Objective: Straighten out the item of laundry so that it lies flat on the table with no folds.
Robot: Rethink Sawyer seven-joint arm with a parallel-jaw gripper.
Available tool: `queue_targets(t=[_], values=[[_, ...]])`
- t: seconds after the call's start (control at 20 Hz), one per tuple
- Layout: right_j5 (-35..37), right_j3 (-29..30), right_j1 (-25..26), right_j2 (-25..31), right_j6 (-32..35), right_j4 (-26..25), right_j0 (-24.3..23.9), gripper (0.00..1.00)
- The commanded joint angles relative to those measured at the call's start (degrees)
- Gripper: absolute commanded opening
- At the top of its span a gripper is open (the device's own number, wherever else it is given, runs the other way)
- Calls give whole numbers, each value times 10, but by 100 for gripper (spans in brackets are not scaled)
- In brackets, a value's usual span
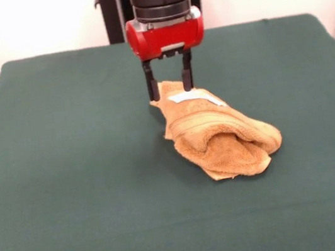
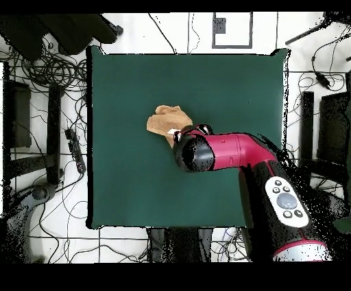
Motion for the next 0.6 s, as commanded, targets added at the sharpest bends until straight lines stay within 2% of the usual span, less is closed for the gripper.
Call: queue_targets(t=[0.05,0.6], values=[[14,22,42,69,-47,-30,-10,100],[57,20,42,63,-76,-67,-23,100]])
